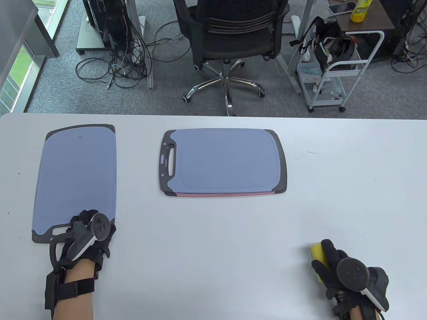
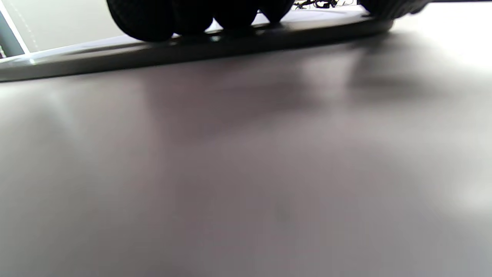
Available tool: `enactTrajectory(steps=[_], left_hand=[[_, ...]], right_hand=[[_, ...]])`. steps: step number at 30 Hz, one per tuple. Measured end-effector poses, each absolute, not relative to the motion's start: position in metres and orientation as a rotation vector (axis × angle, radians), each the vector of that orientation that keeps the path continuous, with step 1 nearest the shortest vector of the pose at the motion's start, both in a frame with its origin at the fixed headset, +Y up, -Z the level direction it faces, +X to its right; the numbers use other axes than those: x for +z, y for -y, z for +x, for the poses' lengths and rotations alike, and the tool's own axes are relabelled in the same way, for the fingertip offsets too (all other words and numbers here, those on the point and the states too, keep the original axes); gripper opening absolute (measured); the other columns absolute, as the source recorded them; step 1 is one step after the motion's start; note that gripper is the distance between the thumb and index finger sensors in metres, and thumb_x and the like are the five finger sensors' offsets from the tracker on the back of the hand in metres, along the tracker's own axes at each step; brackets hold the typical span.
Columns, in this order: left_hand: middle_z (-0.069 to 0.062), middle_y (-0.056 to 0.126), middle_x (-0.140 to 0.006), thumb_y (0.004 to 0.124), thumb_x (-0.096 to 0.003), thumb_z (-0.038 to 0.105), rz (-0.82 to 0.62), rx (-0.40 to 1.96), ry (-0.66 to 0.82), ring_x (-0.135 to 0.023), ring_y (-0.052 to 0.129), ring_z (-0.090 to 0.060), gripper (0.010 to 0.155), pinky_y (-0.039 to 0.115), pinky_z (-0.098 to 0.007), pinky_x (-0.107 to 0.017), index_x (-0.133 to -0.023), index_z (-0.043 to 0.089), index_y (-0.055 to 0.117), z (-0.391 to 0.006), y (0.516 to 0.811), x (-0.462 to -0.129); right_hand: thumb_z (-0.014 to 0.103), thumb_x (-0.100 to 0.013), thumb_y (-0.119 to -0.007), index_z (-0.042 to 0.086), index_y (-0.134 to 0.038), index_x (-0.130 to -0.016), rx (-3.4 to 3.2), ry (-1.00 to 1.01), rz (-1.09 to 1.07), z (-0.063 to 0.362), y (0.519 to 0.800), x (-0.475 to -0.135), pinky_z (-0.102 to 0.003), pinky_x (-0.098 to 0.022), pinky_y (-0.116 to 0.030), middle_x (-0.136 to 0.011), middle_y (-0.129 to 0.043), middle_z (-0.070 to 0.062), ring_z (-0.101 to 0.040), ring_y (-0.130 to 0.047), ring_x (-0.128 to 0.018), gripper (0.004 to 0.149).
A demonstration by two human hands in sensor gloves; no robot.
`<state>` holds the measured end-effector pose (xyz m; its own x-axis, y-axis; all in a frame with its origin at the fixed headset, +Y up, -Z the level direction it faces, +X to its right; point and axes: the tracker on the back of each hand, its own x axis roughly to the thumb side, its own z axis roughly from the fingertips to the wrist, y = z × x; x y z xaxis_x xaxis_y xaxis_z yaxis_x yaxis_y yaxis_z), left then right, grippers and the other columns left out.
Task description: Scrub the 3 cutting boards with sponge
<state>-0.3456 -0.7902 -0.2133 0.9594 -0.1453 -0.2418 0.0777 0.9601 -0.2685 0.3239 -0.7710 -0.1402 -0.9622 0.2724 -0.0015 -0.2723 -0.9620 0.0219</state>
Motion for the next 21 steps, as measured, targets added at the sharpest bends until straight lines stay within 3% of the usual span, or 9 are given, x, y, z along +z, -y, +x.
enactTrajectory(steps=[4, 6, 10, 17, 21], left_hand=[[-0.016, 0.055, -0.119, 0.064, -0.0503, 0.065, -0.258, -0.222, -0.245, -0.104, 0.073, -0.042, 0.084, 0.072, -0.055, -0.071, -0.115, 0.017, 0.044, -0.350, 0.790, -0.201], [-0.014, 0.063, -0.114, 0.065, -0.0524, 0.060, -0.266, -0.214, -0.278, -0.105, 0.073, -0.038, 0.075, 0.071, -0.054, -0.072, -0.112, 0.017, 0.053, -0.356, 0.792, -0.198], [-0.012, 0.064, -0.112, 0.068, -0.0528, 0.054, -0.253, -0.173, -0.264, -0.105, 0.071, -0.037, 0.069, 0.069, -0.056, -0.073, -0.111, 0.018, 0.055, -0.361, 0.793, -0.197], [-0.009, 0.056, -0.104, 0.047, -0.0514, 0.054, -0.319, -0.490, -0.047, -0.097, 0.070, -0.030, 0.066, 0.064, -0.053, -0.077, -0.107, 0.017, 0.042, -0.354, 0.806, -0.207], [-0.004, 0.072, -0.091, 0.047, -0.0474, 0.062, -0.171, -0.658, 0.112, -0.081, 0.089, -0.021, 0.068, 0.081, -0.046, -0.066, -0.099, 0.019, 0.054, -0.336, 0.805, -0.211]], right_hand=[[0.056, -0.044, -0.072, 0.014, -0.058, -0.103, 2.858, -0.042, 0.003, 0.325, 0.772, -0.141, -0.049, -0.051, -0.075, -0.078, -0.081, -0.010, -0.023, -0.090, -0.054, 0.074], [0.056, -0.044, -0.072, 0.013, -0.058, -0.103, 2.858, -0.059, 0.005, 0.325, 0.773, -0.143, -0.049, -0.051, -0.075, -0.078, -0.081, -0.010, -0.023, -0.090, -0.054, 0.074], [0.056, -0.044, -0.072, 0.013, -0.057, -0.104, 2.850, -0.111, 0.037, 0.322, 0.777, -0.145, -0.049, -0.052, -0.075, -0.078, -0.081, -0.010, -0.023, -0.090, -0.055, 0.074], [0.056, -0.044, -0.071, 0.013, -0.058, -0.104, 2.867, -0.090, 0.036, 0.320, 0.775, -0.145, -0.049, -0.051, -0.075, -0.078, -0.081, -0.010, -0.023, -0.090, -0.055, 0.074], [0.056, -0.044, -0.071, 0.013, -0.058, -0.104, 2.849, -0.060, 0.020, 0.322, 0.772, -0.141, -0.049, -0.051, -0.076, -0.078, -0.081, -0.010, -0.023, -0.090, -0.055, 0.074]])
